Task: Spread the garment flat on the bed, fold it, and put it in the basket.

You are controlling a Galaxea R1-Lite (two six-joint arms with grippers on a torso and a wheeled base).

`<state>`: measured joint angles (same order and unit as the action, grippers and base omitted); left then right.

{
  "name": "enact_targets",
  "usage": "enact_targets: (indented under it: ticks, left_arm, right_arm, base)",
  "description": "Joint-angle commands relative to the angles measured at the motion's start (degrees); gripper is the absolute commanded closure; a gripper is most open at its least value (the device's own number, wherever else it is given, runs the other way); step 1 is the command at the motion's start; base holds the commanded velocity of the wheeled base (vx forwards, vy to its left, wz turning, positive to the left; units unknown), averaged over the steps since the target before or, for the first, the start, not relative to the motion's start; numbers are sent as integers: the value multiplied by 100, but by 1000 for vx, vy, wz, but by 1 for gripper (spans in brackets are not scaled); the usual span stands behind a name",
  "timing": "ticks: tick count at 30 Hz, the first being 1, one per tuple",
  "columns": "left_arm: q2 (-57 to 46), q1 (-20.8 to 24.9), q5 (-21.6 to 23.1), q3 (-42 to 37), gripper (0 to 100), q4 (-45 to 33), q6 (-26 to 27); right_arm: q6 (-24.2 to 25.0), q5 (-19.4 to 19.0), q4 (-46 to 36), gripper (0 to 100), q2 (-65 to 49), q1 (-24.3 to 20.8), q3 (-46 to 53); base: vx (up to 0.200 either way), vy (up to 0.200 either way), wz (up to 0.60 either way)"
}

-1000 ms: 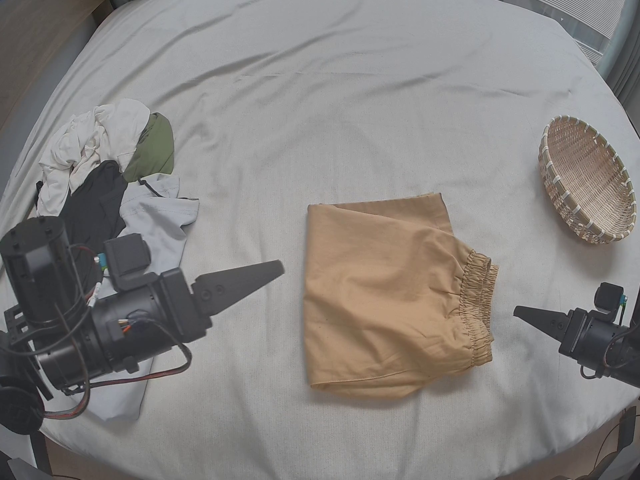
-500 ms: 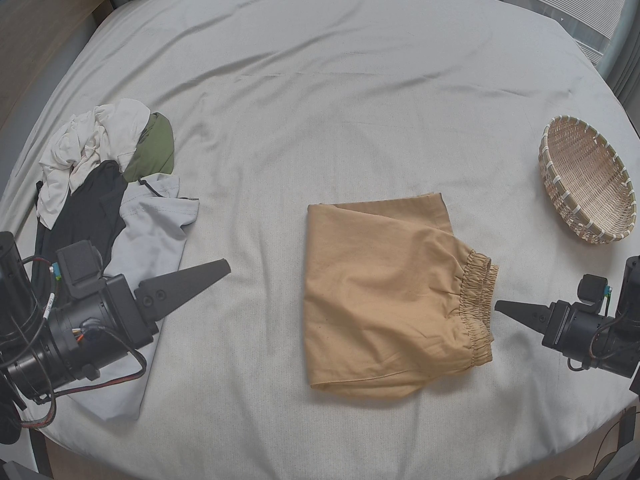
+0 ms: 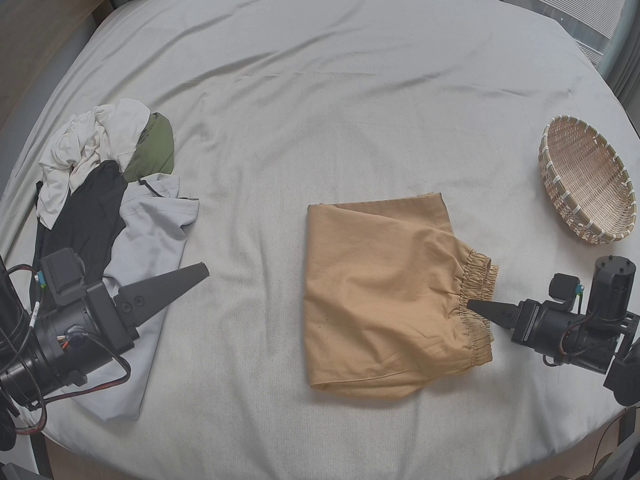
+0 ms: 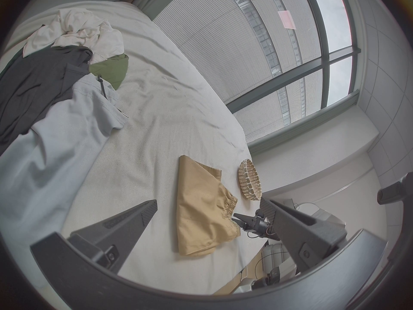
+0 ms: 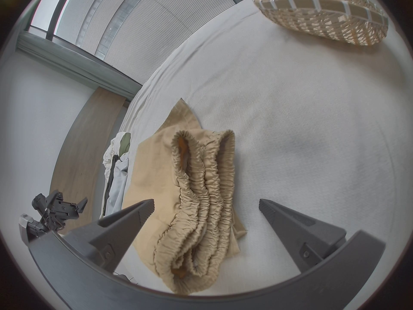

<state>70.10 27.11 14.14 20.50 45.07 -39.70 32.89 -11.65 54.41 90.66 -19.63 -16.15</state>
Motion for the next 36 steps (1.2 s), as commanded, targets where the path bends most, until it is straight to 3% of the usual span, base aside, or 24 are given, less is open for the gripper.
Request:
enact_targets:
  ticks: [1,8,14,15,23,26,36]
  left_arm:
    - [-137,-110,19,-73,0,-7,-2]
    - [-198,-171,71,-143,0,-7,-2]
    - [-242,-224,80,-161,0,-16,-11]
    - [-251,-224,80,-170,0,-16,-11]
    - [-260,-224,71,-275,0,-7,-11]
    - [-268,-224,71,-372,0,2,-2]
    - [-444,-198,62,-407,0,72,-11]
  right_arm:
    - [7,93,281,0,672,-226,-46]
    - [112,93,844,0,1076,-498,-72]
    - [525,120,1371,0,1094,-929,-46]
    - [525,111,1380,100,1085,-929,-28]
    - [648,84,1371,100,927,-964,-2]
    - [965,40,1380,100,303,-1263,112]
    - [921,-214,1520,100,-426,-1404,411]
  base:
    - [0,0,0]
    - [0,0,0]
    - [0,0,0]
    - [0,0,0]
    - [0,0,0]
    - [0,0,0]
    - [0,0,0]
